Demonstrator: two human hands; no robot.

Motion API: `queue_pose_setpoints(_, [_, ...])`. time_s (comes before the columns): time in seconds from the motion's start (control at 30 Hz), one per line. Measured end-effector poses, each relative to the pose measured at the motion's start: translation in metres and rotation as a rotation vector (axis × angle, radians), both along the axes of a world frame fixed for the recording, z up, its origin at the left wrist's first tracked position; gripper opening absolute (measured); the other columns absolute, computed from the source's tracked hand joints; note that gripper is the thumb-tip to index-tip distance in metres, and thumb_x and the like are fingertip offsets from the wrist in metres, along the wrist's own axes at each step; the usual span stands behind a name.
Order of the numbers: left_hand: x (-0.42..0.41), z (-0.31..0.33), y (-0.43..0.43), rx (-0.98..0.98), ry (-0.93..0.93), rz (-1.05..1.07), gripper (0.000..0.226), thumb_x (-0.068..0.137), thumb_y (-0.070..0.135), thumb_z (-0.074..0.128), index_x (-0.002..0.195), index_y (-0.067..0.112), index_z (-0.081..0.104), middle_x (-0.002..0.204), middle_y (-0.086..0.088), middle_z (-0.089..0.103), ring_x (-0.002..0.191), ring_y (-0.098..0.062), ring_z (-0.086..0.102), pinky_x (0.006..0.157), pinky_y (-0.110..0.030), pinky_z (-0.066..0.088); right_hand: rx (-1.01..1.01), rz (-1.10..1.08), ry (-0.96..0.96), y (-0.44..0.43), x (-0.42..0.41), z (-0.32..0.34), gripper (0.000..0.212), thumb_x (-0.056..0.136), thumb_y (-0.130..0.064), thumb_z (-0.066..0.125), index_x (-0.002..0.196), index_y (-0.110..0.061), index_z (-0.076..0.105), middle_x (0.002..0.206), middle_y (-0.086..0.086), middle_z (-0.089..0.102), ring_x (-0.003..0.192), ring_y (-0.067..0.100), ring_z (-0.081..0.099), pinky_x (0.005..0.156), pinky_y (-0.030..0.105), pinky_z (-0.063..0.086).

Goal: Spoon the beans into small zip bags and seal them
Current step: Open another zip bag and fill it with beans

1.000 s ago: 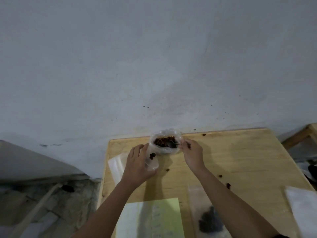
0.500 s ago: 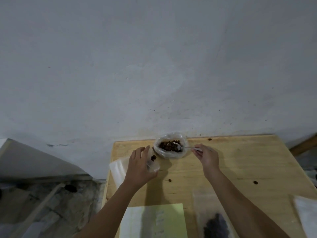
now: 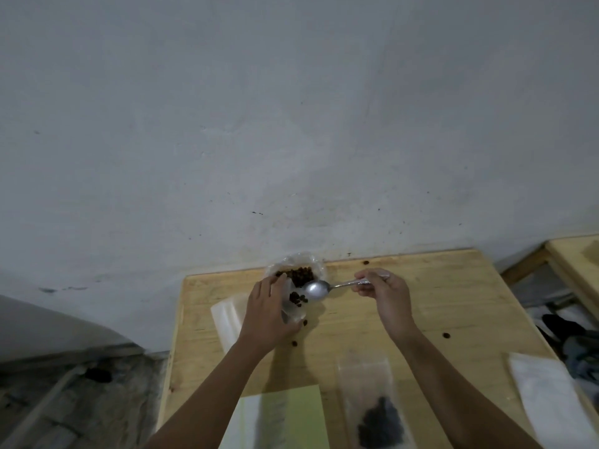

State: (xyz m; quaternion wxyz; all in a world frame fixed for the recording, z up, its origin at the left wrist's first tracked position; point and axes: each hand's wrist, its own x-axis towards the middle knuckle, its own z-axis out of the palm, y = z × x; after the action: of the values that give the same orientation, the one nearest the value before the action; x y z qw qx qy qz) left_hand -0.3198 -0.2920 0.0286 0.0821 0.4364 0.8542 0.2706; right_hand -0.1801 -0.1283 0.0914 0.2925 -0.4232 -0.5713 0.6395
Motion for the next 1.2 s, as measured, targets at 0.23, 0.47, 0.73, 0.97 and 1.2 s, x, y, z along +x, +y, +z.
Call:
queue_pose_setpoints(0.23, [-0.005,0.001,-0.012,0.068,-0.007,0.041,0.084,0.061,0.054,0.052,0.135,0.016,0.041,0.126,-0.003,0.046,0.114,-0.020,0.040,0.097,-0.031,0.037,0.005,-0.003,-0.007,0.003,-0.005,-0.017,0.020,0.093,-0.007,0.053,0.080,-0.011,0.069,0.075,0.012,0.068,0.071,0.020,0.068,0.066,0.019,0.055])
queue_pose_setpoints(0.47, [-0.009,0.011,-0.032,0.167,-0.103,0.066,0.090,0.058,0.053,0.061,0.138,0.019,0.034,0.126,0.008,0.037,0.115,-0.006,0.030,0.098,-0.027,0.034,-0.105,0.222,-0.123,-0.022,-0.030,-0.035,0.017,0.095,-0.011,0.051,0.106,-0.006,0.063,0.097,0.009,0.066,0.092,0.019,0.066,0.082,0.026,0.053])
queue_pose_setpoints(0.73, [-0.003,0.026,-0.038,0.315,-0.289,0.208,0.104,0.059,0.065,0.067,0.143,0.023,0.024,0.132,0.013,0.026,0.125,-0.003,0.024,0.101,-0.027,0.027,0.047,0.305,-0.348,-0.023,-0.017,-0.030,0.016,0.092,-0.011,0.057,0.105,-0.011,0.064,0.105,0.005,0.064,0.098,0.022,0.063,0.092,0.039,0.052])
queue_pose_setpoints(0.97, [0.008,0.033,-0.026,0.303,-0.303,0.183,0.107,0.056,0.065,0.064,0.144,0.022,0.021,0.133,0.014,0.024,0.121,0.005,0.017,0.098,-0.023,0.025,0.336,0.099,-0.337,-0.020,0.002,0.002,0.009,0.090,-0.010,0.058,0.093,-0.013,0.066,0.088,-0.003,0.064,0.087,0.012,0.060,0.066,0.004,0.043])
queue_pose_setpoints(1.2, [0.021,0.038,-0.009,0.341,-0.216,0.022,0.100,0.062,0.058,0.067,0.143,0.017,0.027,0.130,0.011,0.028,0.122,-0.004,0.025,0.097,-0.029,0.036,0.371,0.746,-0.357,-0.054,-0.011,0.055,0.020,0.089,-0.027,0.060,0.106,-0.023,0.068,0.107,-0.013,0.065,0.100,0.002,0.061,0.082,0.014,0.046])
